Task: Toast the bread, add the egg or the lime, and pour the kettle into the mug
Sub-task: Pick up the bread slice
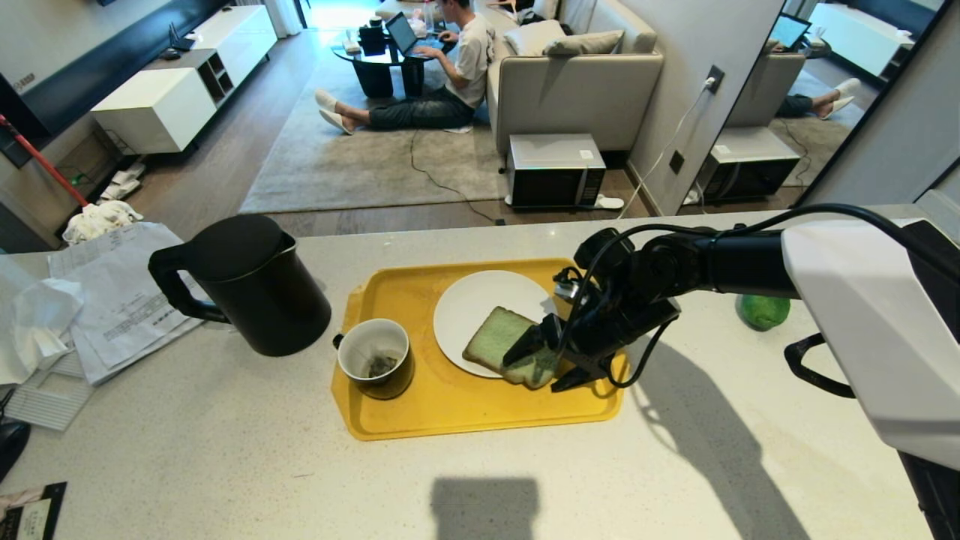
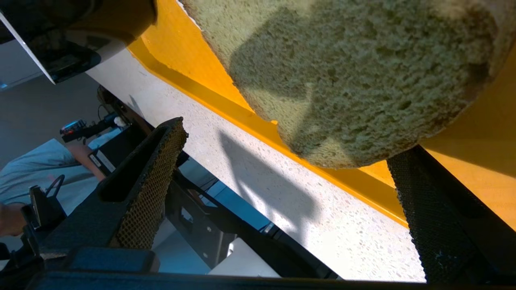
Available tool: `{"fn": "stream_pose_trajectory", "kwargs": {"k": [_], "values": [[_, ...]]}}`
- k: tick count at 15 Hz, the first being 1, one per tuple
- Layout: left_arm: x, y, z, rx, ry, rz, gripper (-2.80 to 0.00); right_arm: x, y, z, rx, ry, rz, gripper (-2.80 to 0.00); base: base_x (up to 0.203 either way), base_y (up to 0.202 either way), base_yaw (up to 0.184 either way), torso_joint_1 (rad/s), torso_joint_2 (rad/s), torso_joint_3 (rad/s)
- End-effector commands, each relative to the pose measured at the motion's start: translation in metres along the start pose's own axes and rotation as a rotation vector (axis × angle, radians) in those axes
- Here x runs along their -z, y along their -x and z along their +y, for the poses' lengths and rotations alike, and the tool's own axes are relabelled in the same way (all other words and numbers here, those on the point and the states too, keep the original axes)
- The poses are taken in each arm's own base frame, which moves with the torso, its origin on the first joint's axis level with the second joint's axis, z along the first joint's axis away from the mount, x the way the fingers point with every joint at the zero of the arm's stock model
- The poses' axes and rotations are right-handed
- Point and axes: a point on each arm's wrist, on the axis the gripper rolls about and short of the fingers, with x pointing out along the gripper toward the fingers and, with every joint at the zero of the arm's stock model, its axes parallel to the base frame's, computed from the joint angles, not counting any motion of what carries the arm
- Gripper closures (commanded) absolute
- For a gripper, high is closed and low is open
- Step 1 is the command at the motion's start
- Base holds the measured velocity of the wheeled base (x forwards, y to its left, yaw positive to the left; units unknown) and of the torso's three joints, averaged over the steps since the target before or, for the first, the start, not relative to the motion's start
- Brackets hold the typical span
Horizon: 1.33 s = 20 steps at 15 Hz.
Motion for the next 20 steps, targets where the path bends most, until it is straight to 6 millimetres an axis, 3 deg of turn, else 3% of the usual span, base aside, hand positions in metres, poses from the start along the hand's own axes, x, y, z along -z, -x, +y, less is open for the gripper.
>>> {"fn": "stream_pose_trajectory", "kwargs": {"k": [1,12,13,20], "values": [[0.0004,-0.0001,0.0,-0.002,0.0,0.0,0.0,-0.0004,0.0007,0.0012,-0.007,0.001,-0.001,-2.8,0.0,0.0,0.0,0.0,0.0,0.0],[0.0004,-0.0001,0.0,0.0,0.0,0.0,0.0,-0.0022,0.0009,0.0022,-0.01,0.009,-0.017,-2.8,0.0,0.0,0.0,0.0,0.0,0.0],[0.0004,-0.0001,0.0,0.0,0.0,0.0,0.0,-0.0022,0.0009,0.0022,-0.01,0.009,-0.017,0.0,0.0,0.0,0.0,0.0,0.0,0.0],[0.0004,-0.0001,0.0,0.0,0.0,0.0,0.0,0.0029,0.0055,0.0013,-0.005,-0.002,-0.007,0.0,0.0,0.0,0.0,0.0,0.0,0.0]]}}
